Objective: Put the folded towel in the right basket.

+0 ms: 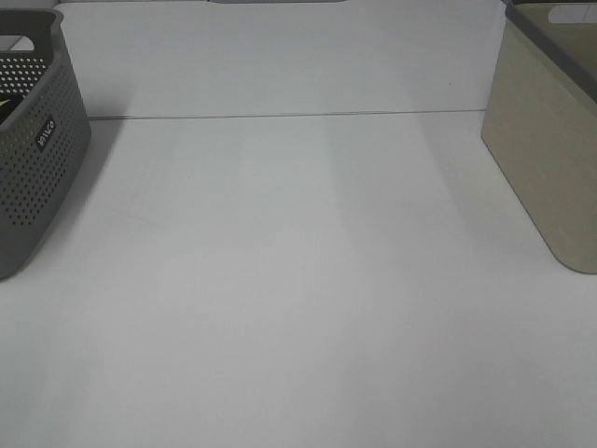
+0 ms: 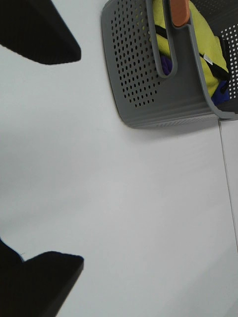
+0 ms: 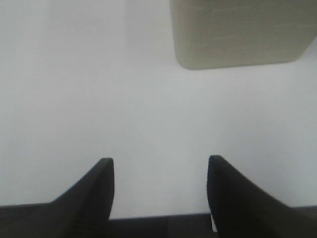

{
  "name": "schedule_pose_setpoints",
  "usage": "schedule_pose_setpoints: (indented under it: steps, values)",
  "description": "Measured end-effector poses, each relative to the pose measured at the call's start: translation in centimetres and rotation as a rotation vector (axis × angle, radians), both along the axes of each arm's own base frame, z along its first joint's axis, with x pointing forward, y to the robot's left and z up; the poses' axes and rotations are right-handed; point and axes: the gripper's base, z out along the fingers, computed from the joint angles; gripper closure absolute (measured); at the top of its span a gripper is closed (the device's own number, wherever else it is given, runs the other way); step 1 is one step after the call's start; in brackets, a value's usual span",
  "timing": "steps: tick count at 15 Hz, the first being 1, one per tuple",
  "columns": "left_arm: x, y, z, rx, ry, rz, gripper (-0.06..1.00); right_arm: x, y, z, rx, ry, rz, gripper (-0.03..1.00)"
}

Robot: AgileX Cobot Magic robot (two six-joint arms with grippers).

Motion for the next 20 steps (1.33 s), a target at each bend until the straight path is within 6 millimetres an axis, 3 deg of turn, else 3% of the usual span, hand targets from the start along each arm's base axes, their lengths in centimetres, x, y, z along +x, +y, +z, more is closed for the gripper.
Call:
schedule_pose_setpoints:
  steps: [4,20]
  values:
    - [0.0,0.0,0.0,0.0,0.0,0.0,-0.03,-2.4,0.0,-0.1,-0.002,-0.167,0.0,0.43]
    - [0.0,0.0,0.0,0.0,0.0,0.0,-0.03,-2.6,0.0,-0.2,-0.002,-0.177,0.0,0.43]
